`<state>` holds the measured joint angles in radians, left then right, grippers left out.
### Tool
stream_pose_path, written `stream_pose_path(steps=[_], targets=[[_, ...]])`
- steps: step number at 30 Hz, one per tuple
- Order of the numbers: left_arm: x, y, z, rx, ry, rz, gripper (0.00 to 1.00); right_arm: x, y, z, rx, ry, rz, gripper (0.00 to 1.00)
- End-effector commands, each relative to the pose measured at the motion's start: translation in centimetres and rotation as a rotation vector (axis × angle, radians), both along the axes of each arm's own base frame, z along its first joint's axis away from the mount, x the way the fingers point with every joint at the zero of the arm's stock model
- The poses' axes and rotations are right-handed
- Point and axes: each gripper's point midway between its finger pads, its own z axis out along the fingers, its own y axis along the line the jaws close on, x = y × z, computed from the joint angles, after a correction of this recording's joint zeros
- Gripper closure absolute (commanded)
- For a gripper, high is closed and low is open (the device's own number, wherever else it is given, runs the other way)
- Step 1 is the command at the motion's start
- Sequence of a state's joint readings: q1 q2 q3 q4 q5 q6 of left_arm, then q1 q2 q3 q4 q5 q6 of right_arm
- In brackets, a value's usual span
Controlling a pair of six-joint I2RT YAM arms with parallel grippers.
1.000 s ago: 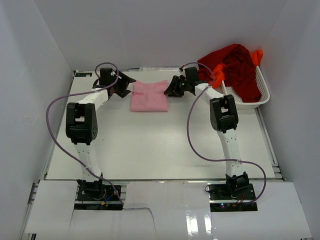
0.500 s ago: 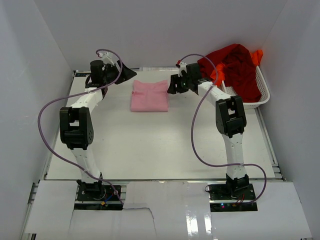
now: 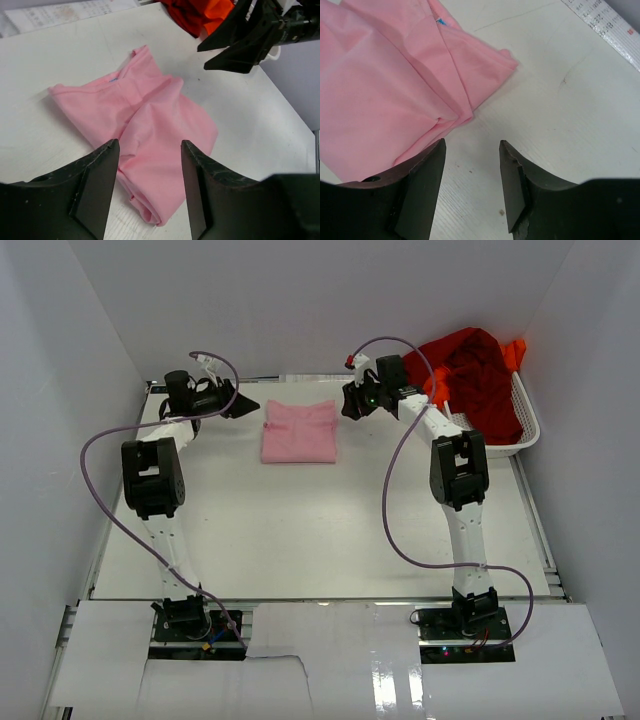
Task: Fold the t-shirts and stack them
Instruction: Fold the long partially folded tshirt into a neat square
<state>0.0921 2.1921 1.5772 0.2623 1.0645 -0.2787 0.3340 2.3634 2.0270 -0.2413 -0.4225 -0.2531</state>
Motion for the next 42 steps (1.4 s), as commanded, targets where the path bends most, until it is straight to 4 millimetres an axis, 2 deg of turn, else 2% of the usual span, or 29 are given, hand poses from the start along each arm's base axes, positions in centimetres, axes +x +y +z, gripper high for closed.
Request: stream_pose_path(steps=[1, 3, 7, 9, 10, 11, 15, 21, 27, 34, 40, 42], targets=[[-0.3, -1.2, 2.8, 0.021, -0.166, -0.135, 0.38, 0.9, 0.7, 1.9, -0.016, -0.109, 0.091, 0.47], [-0.9, -1.5, 2.4, 0.015, -0.174, -0.183, 0.31, 0.6, 1.1, 1.7, -0.016, -0.112, 0.136, 0.47], [-1.5, -1.7, 1.5, 0.007, -0.166, -0.234, 0.30, -0.4, 1.4, 0.6, -0.021, -0.090, 0.197, 0.45], [-1.3, -1.8, 1.3, 0.015, -0.187, -0.269, 0.25, -1.2, 1.9, 0.2, -0.001, -0.068, 0.245, 0.42], [-1.5, -1.8, 0.4, 0.014, -0.123, -0.268, 0.24, -1.4, 2.0, -0.3, 0.006, -0.056, 0.255, 0.42], [-0.5, -1.8, 0.4, 0.046, -0.183, -0.283, 0.26, -1.7, 2.3, -0.2, 0.019, -0.047, 0.273, 0.43], [-0.1, -2.0, -1.2, 0.085, -0.127, -0.269, 0.34, -1.9, 2.7, -0.6, 0.039, -0.028, 0.289, 0.55], [0.2, -2.9, -3.6, 0.122, -0.109, -0.258, 0.30, -2.2, 3.7, -1.5, 0.053, -0.009, 0.307, 0.55], [0.5, -3.8, -4.4, 0.145, -0.126, -0.266, 0.31, -2.1, 4.4, -1.3, 0.079, -0.024, 0.322, 0.57], [0.8, -3.9, -5.0, 0.154, -0.138, -0.262, 0.35, -1.6, 5.3, -0.7, 0.124, -0.052, 0.335, 0.59], [1.3, -3.8, -5.0, 0.161, -0.146, -0.246, 0.36, -0.9, 5.9, -1.0, 0.149, -0.066, 0.329, 0.70], [1.4, -3.8, -5.0, 0.159, -0.147, -0.242, 0.36, -0.8, 6.2, -1.3, 0.151, -0.069, 0.331, 0.70]])
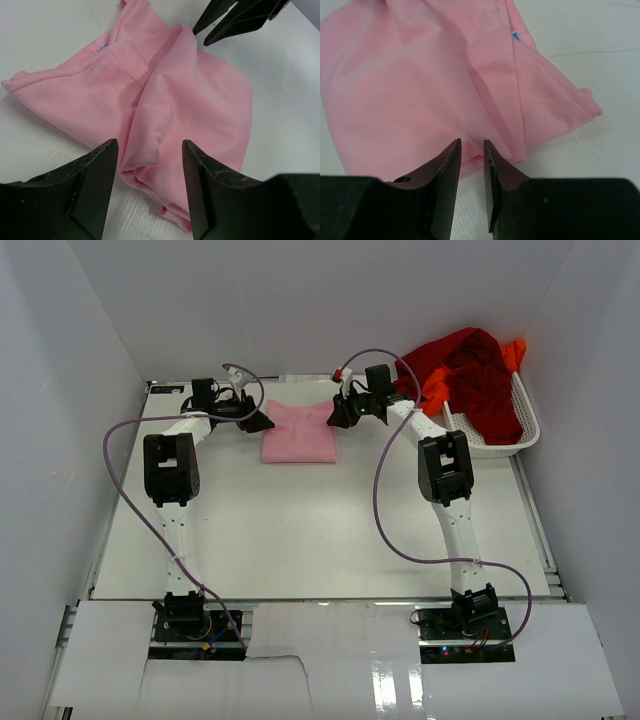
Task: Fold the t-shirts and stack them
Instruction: Fold the long partially folded tshirt into a neat square
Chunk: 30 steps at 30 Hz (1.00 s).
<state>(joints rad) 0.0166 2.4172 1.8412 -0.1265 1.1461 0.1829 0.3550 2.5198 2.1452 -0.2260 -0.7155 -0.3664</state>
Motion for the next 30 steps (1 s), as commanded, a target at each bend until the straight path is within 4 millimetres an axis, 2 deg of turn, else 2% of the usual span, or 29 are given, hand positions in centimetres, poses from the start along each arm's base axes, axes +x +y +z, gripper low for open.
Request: stream_pose_path(steps=[1, 2, 4, 7, 9, 11, 15, 18, 19, 21, 26, 30], targets=[[1.1, 0.1, 2.4, -0.001, -0.091, -0.006, 0.36, 1.0, 1.2, 1.5, 0.051, -0.054, 0.017, 0.69], [1.1, 0.1, 2.2, 0.000, -0.087, -0.003, 0.36, 1.0, 1.4, 1.2, 0.050, -0.051, 0.018, 0.66], [1.3, 0.2, 2.1, 0.010, -0.095, 0.006, 0.36, 1.0, 1.6, 0.8, 0.050, -0.051, 0.019, 0.66], [1.6, 0.4, 1.8, 0.023, -0.099, 0.019, 0.38, 1.1, 1.8, 0.6, 0.051, -0.052, 0.020, 0.68], [1.7, 0.4, 1.6, 0.027, -0.097, 0.026, 0.40, 1.1, 1.9, 0.3, 0.052, -0.050, 0.018, 0.74], [2.1, 0.4, 1.3, 0.029, -0.092, 0.034, 0.47, 1.2, 2.1, 0.2, 0.052, -0.052, 0.015, 0.76], [2.6, 0.7, 0.7, 0.048, -0.090, 0.058, 0.51, 1.5, 2.2, -0.1, 0.037, -0.062, -0.004, 0.80], [2.9, 1.0, 0.6, 0.069, -0.103, 0.075, 0.60, 1.9, 2.2, -0.1, 0.023, -0.070, -0.039, 0.90], [2.5, -0.9, 0.7, 0.070, -0.106, 0.048, 0.69, 1.9, 2.3, -0.2, 0.019, -0.071, -0.044, 0.92], [2.5, -1.1, 0.5, 0.068, -0.100, 0.045, 0.80, 2.0, 2.3, 0.0, 0.016, -0.075, -0.053, 0.92], [2.1, -1.5, 0.1, 0.073, -0.083, 0.047, 0.87, 1.5, 2.4, 0.1, 0.011, -0.066, -0.045, 0.92], [1.5, -1.9, -0.4, 0.104, -0.075, 0.046, 0.90, 0.5, 2.0, -0.6, -0.015, -0.030, -0.044, 0.92]])
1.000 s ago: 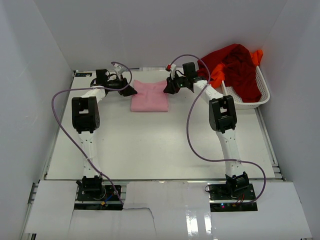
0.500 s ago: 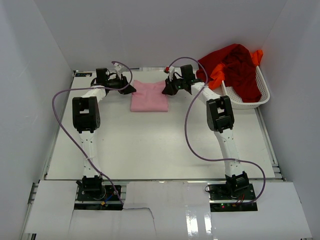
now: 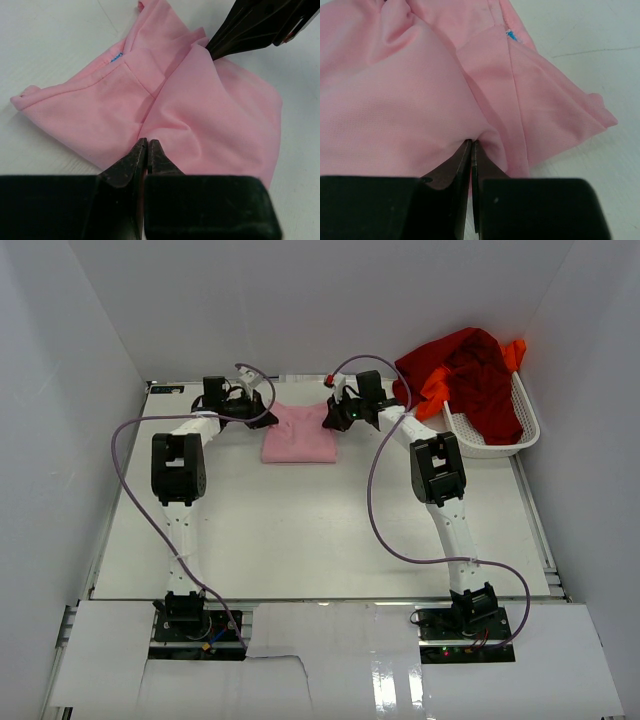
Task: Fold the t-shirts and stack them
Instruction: Fold the long partially folded tshirt into a neat square
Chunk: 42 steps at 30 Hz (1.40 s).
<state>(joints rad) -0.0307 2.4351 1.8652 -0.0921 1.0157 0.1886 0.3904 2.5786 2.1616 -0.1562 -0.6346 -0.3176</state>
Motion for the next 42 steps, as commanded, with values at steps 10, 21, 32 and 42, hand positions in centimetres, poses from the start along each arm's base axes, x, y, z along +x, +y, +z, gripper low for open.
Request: stream_pose_path(steps=[10, 21, 32, 42], targets=[[-3.7, -1.9, -1.9, 0.125, 0.044, -0.003, 0.92, -3.4, -1.0, 0.3, -0.064, 0.095, 0.005, 0.92], [-10.5, -3.6, -2.5, 0.165, 0.135, 0.017, 0.94, -10.5, -2.5, -0.8, -0.128, 0.199, 0.011, 0.92], [-22.3, -7.3, -2.1, 0.153, 0.233, 0.121, 0.96, -22.1, -6.3, -0.9, -0.193, 0.237, -0.065, 0.92], [-29.7, -6.6, -1.1, 0.144, 0.246, 0.223, 0.97, -28.4, -8.9, -0.6, -0.182, 0.297, -0.192, 0.92]])
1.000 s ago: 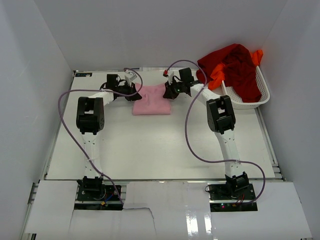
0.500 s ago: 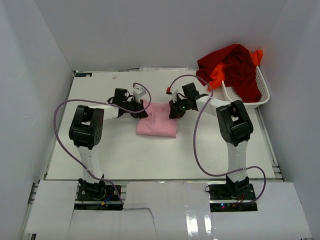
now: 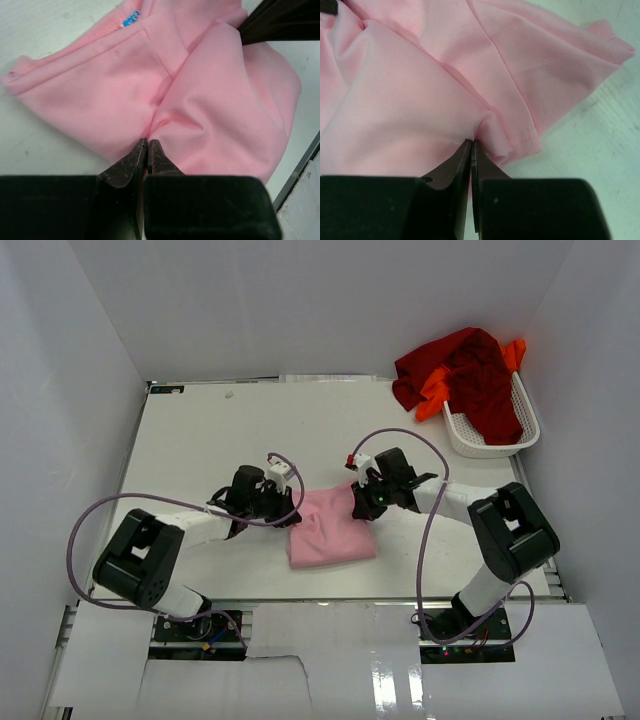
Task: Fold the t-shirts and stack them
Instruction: Fold the long partially folded tshirt into a neat square
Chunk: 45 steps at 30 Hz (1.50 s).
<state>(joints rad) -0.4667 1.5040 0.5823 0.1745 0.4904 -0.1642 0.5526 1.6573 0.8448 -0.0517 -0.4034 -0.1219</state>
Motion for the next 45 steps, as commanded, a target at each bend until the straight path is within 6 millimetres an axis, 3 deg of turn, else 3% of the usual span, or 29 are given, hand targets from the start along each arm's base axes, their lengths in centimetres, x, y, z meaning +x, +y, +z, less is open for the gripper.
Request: stream_pose_path(steps=[1, 8, 14, 24, 35, 41, 45], targets=[[0.8, 0.5, 2.9, -0.042, -0.073, 0.094, 0.97, -0.1, -0.5, 1.5, 0.021, -0.042, -0.074, 0.92], [0.6, 0.6, 6.0, -0.052, -0.100, 0.101, 0.97, -1.4, -0.9, 4.4, 0.049, -0.072, -0.074, 0.92], [0.8, 0.3, 6.8, -0.061, -0.108, 0.089, 0.97, -1.4, -0.7, 5.6, 0.063, -0.085, -0.063, 0.92], [0.8, 0.6, 10.6, -0.072, -0.155, 0.094, 0.97, -1.6, -0.6, 8.4, 0.096, -0.121, -0.059, 0.92], [1.4, 0.1, 11.7, -0.082, -0.167, 0.085, 0.97, -0.8, -0.7, 10.7, 0.101, -0.172, -0.076, 0.92], [1.3, 0.1, 10.6, -0.082, -0.149, 0.085, 0.97, -1.3, -0.7, 9.1, 0.089, -0.131, -0.065, 0.92], [1.1, 0.1, 10.6, -0.085, -0.147, 0.082, 0.97, -1.4, -0.8, 9.5, 0.098, -0.138, -0.067, 0.92]])
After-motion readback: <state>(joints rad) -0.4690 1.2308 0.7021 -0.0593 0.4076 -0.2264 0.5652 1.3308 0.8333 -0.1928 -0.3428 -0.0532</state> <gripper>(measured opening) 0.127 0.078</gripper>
